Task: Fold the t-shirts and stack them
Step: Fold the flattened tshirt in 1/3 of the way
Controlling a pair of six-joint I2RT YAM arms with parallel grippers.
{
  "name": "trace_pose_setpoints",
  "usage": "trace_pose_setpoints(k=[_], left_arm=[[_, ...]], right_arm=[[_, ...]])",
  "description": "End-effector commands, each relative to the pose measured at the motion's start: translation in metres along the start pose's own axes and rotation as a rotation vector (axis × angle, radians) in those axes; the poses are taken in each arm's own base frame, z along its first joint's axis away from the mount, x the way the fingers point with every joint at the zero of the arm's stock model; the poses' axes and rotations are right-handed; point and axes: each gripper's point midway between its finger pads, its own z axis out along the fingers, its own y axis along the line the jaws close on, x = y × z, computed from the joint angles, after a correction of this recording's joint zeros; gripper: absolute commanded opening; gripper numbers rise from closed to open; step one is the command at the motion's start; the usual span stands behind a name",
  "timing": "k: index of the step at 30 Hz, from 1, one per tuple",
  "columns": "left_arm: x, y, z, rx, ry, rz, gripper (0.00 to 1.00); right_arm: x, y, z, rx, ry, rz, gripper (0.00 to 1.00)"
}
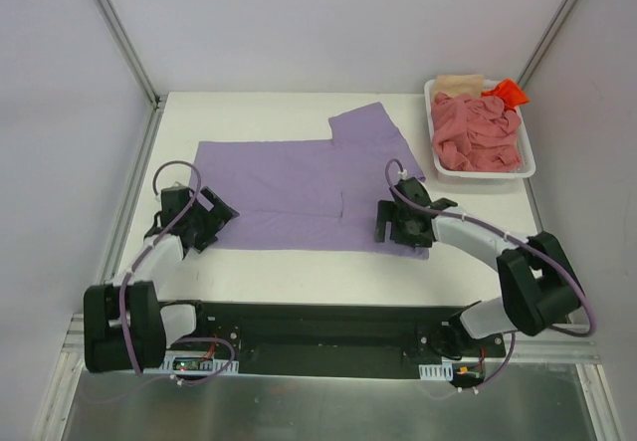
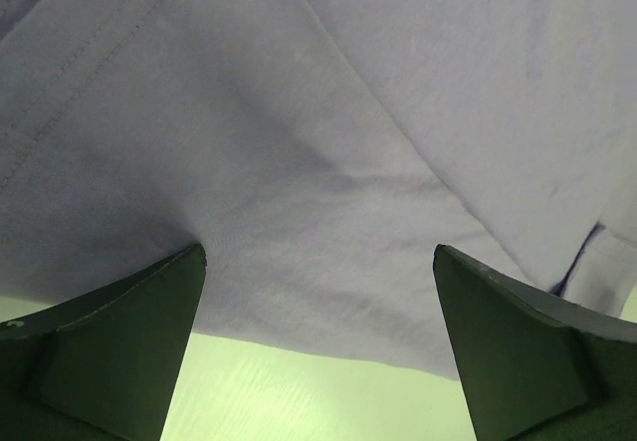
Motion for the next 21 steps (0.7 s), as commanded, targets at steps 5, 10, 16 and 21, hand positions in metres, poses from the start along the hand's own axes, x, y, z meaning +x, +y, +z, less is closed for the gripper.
trace_pose_setpoints(k=[5, 10, 16, 21], left_arm=[[0.091, 0.056, -0.029, -0.015, 0.129, -0.066, 0.99], [0.123, 0.06, -0.038, 0.06, 0.188, -0.138, 0.99], [0.122, 0.069, -0.054, 0.009, 0.135, -0.157, 0.99], [0.118, 0.071, -0.058, -0.012, 0.097, -0.2, 0.99]], right_arm=[[0.047, -0.051, -0.027, 0.139, 0.041, 0.008, 0.96], [0.066, -0.061, -0.029, 0.138, 0.054, 0.023, 0.96], [0.077, -0.067, -0.04, 0.131, 0.032, 0.077, 0.96], [0.082, -0.069, -0.044, 0.122, 0.031, 0.072, 0.96]])
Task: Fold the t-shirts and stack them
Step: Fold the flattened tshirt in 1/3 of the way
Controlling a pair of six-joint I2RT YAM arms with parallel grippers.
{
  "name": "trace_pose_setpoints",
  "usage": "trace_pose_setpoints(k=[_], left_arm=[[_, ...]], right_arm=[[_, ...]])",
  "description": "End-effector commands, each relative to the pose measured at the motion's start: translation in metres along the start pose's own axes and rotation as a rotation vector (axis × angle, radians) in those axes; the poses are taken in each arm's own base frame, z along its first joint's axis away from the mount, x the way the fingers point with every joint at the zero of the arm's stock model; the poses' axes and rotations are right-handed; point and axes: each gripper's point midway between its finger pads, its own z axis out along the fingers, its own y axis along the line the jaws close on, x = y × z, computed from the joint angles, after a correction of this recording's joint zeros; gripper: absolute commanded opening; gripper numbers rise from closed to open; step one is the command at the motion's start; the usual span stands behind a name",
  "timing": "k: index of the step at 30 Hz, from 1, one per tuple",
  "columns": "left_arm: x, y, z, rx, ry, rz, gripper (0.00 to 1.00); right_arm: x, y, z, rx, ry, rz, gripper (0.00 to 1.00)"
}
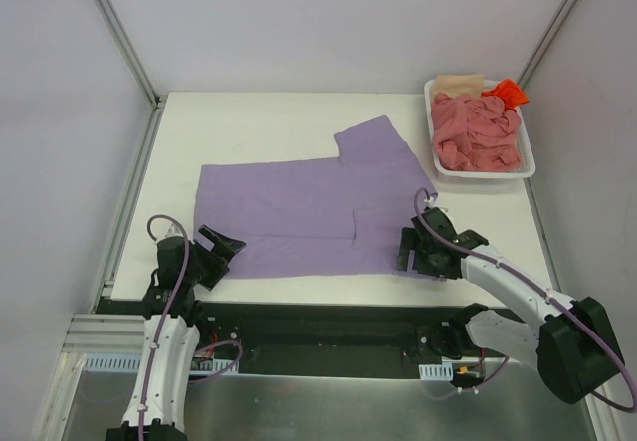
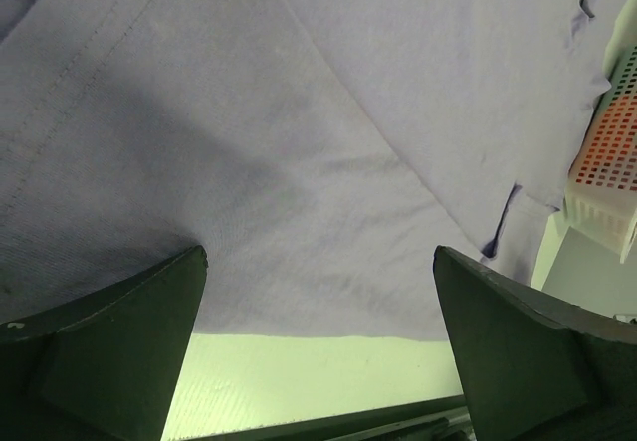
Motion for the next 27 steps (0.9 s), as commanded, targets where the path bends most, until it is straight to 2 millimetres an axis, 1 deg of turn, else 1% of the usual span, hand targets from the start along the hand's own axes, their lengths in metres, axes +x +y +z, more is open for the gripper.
trace_pose_setpoints(k=[1, 4, 8, 10, 12, 14, 15, 16, 17, 18, 20, 21, 22, 23, 24, 25, 26, 27], left_arm=[[0.028, 0.045, -0.01, -0.21, 0.083, -0.099, 0.99], [0.026, 0.036, -0.01, -0.175, 0.085, -0.104, 0.99], [0.016, 0.016, -0.014, -0.128, 0.06, -0.109, 0.99], [0.001, -0.004, -0.023, -0.101, 0.027, -0.077, 0.99], [-0.019, -0.024, -0.033, -0.092, -0.025, -0.025, 0.99], [-0.042, -0.042, -0.042, -0.109, -0.084, 0.02, 0.99], [-0.052, -0.051, -0.045, -0.114, -0.099, 0.036, 0.99], [-0.065, -0.067, -0.05, -0.104, -0.121, 0.057, 0.99], [-0.076, -0.075, -0.048, -0.129, -0.119, 0.071, 0.99], [-0.088, -0.084, -0.048, -0.141, -0.135, 0.088, 0.99], [-0.112, -0.097, -0.039, -0.19, -0.148, 0.116, 0.99], [-0.125, -0.103, -0.034, -0.218, -0.16, 0.124, 0.99], [-0.139, -0.111, -0.026, -0.242, -0.16, 0.142, 0.99], [-0.152, -0.119, -0.02, -0.259, -0.159, 0.159, 0.99], [-0.161, -0.119, -0.007, -0.297, -0.141, 0.166, 0.99], [-0.171, -0.122, 0.005, -0.322, -0.134, 0.153, 0.99], [-0.178, -0.126, 0.017, -0.335, -0.124, 0.14, 0.99], [-0.192, -0.128, 0.029, -0.366, -0.132, 0.143, 0.99]], right_arm=[[0.009, -0.01, -0.004, 0.03, 0.02, 0.011, 0.96], [0.0, -0.004, -0.01, 0.003, -0.009, -0.004, 0.96], [-0.028, 0.014, -0.033, -0.08, -0.086, -0.043, 0.96], [-0.046, 0.025, -0.049, -0.127, -0.134, -0.078, 0.96], [-0.069, 0.036, -0.066, -0.16, -0.188, -0.122, 0.96], [-0.098, 0.045, -0.082, -0.162, -0.248, -0.14, 0.96], [-0.115, 0.049, -0.09, -0.153, -0.287, -0.135, 0.96], [-0.131, 0.053, -0.093, -0.136, -0.317, -0.13, 0.96], [-0.153, 0.06, -0.103, -0.141, -0.363, -0.12, 0.96], [-0.165, 0.066, -0.102, -0.138, -0.374, -0.125, 0.96], [-0.204, 0.083, -0.104, -0.163, -0.409, -0.124, 0.96], [-0.22, 0.091, -0.098, -0.178, -0.395, -0.124, 0.96], [-0.25, 0.098, -0.102, -0.198, -0.413, -0.096, 0.96], [-0.271, 0.105, -0.101, -0.222, -0.407, -0.076, 0.96], [-0.288, 0.112, -0.091, -0.241, -0.39, -0.071, 0.96], [-0.309, 0.12, -0.089, -0.273, -0.395, -0.065, 0.96], [-0.328, 0.13, -0.081, -0.307, -0.384, -0.053, 0.96], [-0.343, 0.137, -0.073, -0.331, -0.38, -0.042, 0.96]])
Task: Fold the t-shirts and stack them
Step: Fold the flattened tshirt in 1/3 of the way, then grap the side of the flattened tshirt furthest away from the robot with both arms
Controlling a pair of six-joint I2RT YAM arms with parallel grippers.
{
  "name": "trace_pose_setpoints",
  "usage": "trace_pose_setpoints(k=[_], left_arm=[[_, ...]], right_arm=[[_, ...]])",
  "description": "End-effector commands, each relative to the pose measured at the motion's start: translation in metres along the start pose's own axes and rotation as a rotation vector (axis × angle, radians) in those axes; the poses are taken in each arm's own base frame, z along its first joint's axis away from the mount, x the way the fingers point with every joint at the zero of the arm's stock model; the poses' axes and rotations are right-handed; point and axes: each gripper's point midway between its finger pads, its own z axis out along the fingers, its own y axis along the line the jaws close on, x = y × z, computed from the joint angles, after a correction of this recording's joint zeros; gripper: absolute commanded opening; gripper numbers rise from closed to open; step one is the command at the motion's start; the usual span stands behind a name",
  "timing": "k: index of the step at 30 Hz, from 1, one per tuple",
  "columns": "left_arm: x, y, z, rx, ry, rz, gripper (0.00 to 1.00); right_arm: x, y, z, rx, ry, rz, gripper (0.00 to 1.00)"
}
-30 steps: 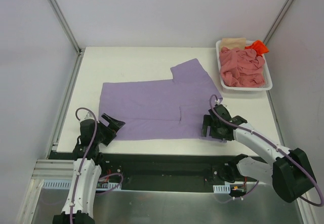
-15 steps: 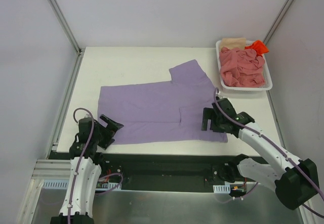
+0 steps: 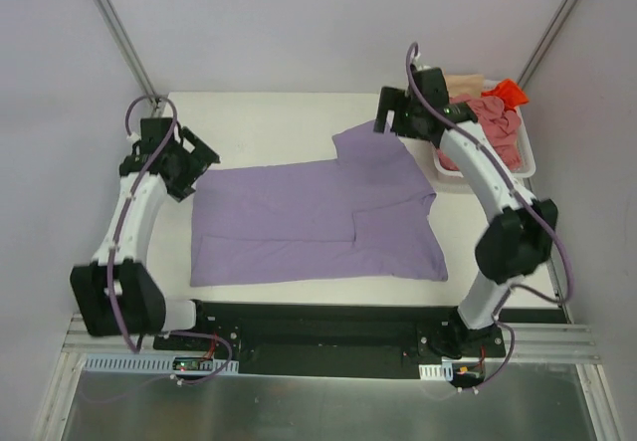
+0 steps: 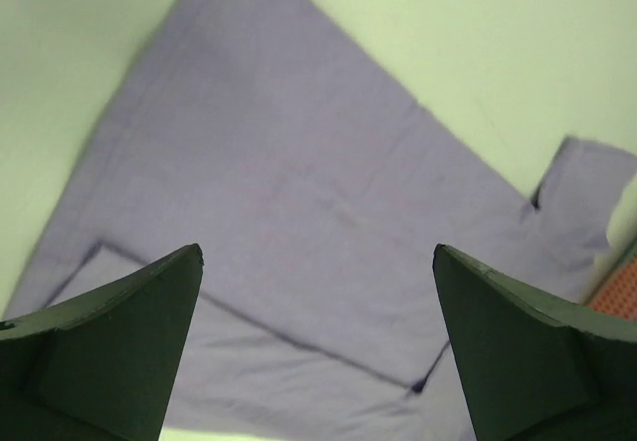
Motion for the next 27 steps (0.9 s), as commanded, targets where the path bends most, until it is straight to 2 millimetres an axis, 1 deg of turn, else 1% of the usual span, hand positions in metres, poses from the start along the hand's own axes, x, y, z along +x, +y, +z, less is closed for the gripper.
trace_pose_setpoints(k=[1, 2, 3, 4, 6, 7, 8, 10, 12, 13, 15, 16, 19, 22, 23, 25, 27], left_arm=[[-0.045, -0.01, 0.048, -0.134, -0.032, 0.055, 0.99], [-0.05, -0.011, 0.063, -0.162, -0.026, 0.058, 0.99], [-0.06, -0.012, 0.076, -0.188, -0.03, 0.07, 0.99], [-0.066, -0.013, 0.088, -0.206, -0.027, 0.086, 0.99], [-0.079, -0.017, 0.109, -0.227, -0.02, 0.123, 0.99], [-0.081, -0.015, 0.121, -0.247, -0.006, 0.135, 0.99], [-0.084, -0.016, 0.13, -0.255, 0.003, 0.15, 0.99], [-0.095, -0.01, 0.143, -0.307, -0.018, 0.163, 0.99], [-0.102, -0.004, 0.156, -0.335, -0.016, 0.163, 0.99], [-0.104, -0.006, 0.162, -0.329, -0.007, 0.154, 0.99], [-0.101, 0.001, 0.173, -0.342, 0.019, 0.137, 0.99], [-0.099, 0.005, 0.178, -0.351, 0.028, 0.138, 0.99], [-0.094, 0.015, 0.188, -0.378, 0.045, 0.135, 0.99], [-0.089, 0.023, 0.196, -0.393, 0.069, 0.119, 0.99], [-0.088, 0.024, 0.197, -0.395, 0.073, 0.113, 0.99], [-0.085, 0.027, 0.201, -0.396, 0.087, 0.101, 0.99], [-0.083, 0.027, 0.205, -0.393, 0.1, 0.099, 0.99]], right_arm=[[-0.066, 0.019, 0.057, -0.127, -0.021, 0.045, 0.96], [-0.073, 0.017, 0.077, -0.116, -0.024, 0.055, 0.96], [-0.086, 0.017, 0.09, -0.116, -0.042, 0.055, 0.96], [-0.094, 0.016, 0.108, -0.117, -0.05, 0.055, 0.96], [-0.102, 0.006, 0.147, -0.107, -0.051, 0.089, 0.96], [-0.103, 0.003, 0.165, -0.11, -0.053, 0.104, 0.96], [-0.111, 0.0, 0.178, -0.115, -0.082, 0.12, 0.96], [-0.12, -0.005, 0.204, -0.13, -0.138, 0.14, 0.96], [-0.123, -0.008, 0.224, -0.142, -0.176, 0.157, 0.96], [-0.122, -0.008, 0.233, -0.144, -0.188, 0.16, 0.96], [-0.115, -0.011, 0.251, -0.144, -0.189, 0.164, 0.96], [-0.113, -0.012, 0.256, -0.143, -0.185, 0.173, 0.96], [-0.093, -0.022, 0.271, -0.103, -0.131, 0.207, 0.96], [-0.076, -0.026, 0.284, -0.095, -0.097, 0.241, 0.96], [-0.07, -0.023, 0.288, -0.115, -0.078, 0.269, 0.96], [-0.07, -0.015, 0.29, -0.161, -0.069, 0.284, 0.96], [-0.069, -0.012, 0.291, -0.173, -0.065, 0.283, 0.98]])
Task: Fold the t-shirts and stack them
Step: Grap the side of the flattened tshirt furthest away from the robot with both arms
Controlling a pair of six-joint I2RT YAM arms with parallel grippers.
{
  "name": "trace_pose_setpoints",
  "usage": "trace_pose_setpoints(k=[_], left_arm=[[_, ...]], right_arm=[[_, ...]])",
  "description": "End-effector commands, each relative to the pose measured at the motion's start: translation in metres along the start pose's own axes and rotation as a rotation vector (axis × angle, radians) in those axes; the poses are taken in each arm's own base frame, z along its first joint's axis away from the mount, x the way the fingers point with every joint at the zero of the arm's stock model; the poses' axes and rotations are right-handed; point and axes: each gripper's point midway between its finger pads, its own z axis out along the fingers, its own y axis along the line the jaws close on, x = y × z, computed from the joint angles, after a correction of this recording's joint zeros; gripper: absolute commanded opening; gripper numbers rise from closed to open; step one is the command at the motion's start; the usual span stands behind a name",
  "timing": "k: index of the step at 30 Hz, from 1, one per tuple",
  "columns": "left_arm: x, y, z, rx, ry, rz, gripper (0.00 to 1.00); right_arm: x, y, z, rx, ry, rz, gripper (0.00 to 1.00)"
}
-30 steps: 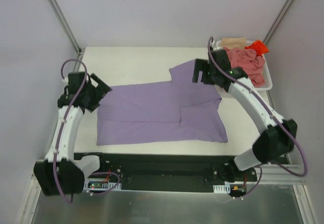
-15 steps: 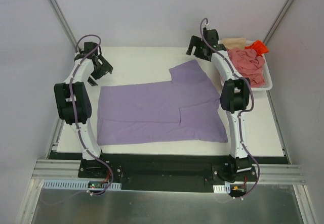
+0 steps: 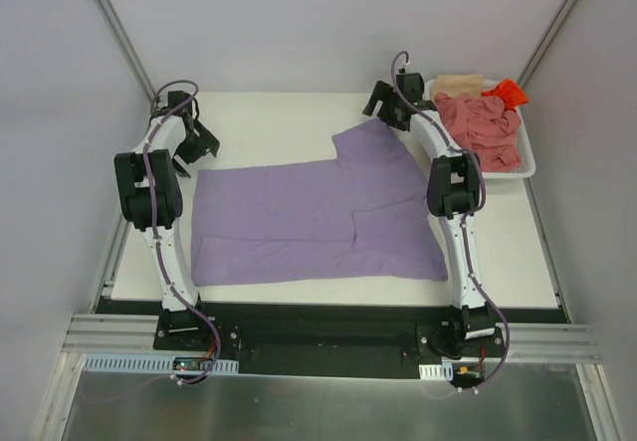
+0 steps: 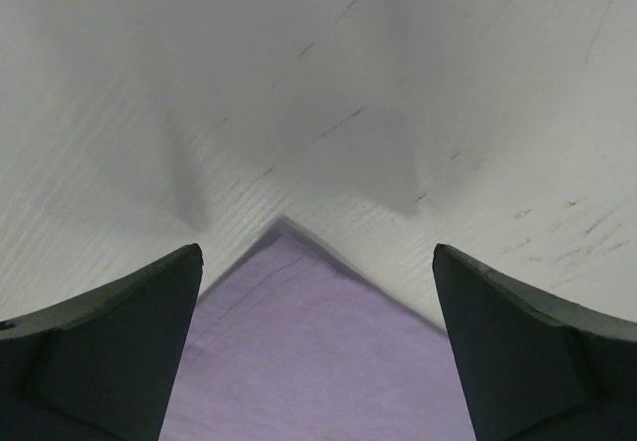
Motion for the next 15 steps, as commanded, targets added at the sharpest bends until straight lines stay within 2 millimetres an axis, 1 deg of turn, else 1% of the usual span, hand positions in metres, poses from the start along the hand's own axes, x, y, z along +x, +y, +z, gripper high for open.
trace_pose_setpoints(k=[1, 4, 5, 8, 9, 10, 14, 15], left_arm=[[-0.006, 0.002, -0.001, -0.006, 0.004, -0.006, 0.99], [-0.004, 0.003, 0.0, -0.009, 0.011, -0.007, 0.98], [-0.003, 0.003, 0.0, -0.01, 0.012, -0.006, 0.98], [-0.002, 0.003, 0.001, -0.008, 0.017, -0.004, 0.96], [-0.002, 0.003, 0.001, -0.006, 0.019, -0.003, 0.97], [-0.001, 0.002, 0.001, -0.002, 0.024, -0.003, 0.98], [0.002, 0.002, 0.003, 0.001, 0.035, -0.001, 0.98], [0.003, 0.002, 0.003, 0.001, 0.038, 0.0, 0.98]], right_arm=[[-0.01, 0.023, 0.0, -0.088, -0.022, 0.034, 0.99], [-0.004, 0.026, -0.003, -0.088, -0.005, 0.005, 0.91], [0.0, 0.027, -0.003, -0.086, 0.003, 0.0, 0.86], [0.0, 0.025, -0.005, -0.075, 0.007, 0.001, 0.71], [0.001, 0.024, -0.004, -0.072, 0.009, 0.003, 0.63], [-0.001, 0.024, -0.005, -0.069, 0.008, 0.003, 0.59], [0.005, 0.018, -0.004, -0.029, 0.024, 0.026, 0.38], [0.006, 0.016, -0.004, -0.02, 0.028, 0.03, 0.36]])
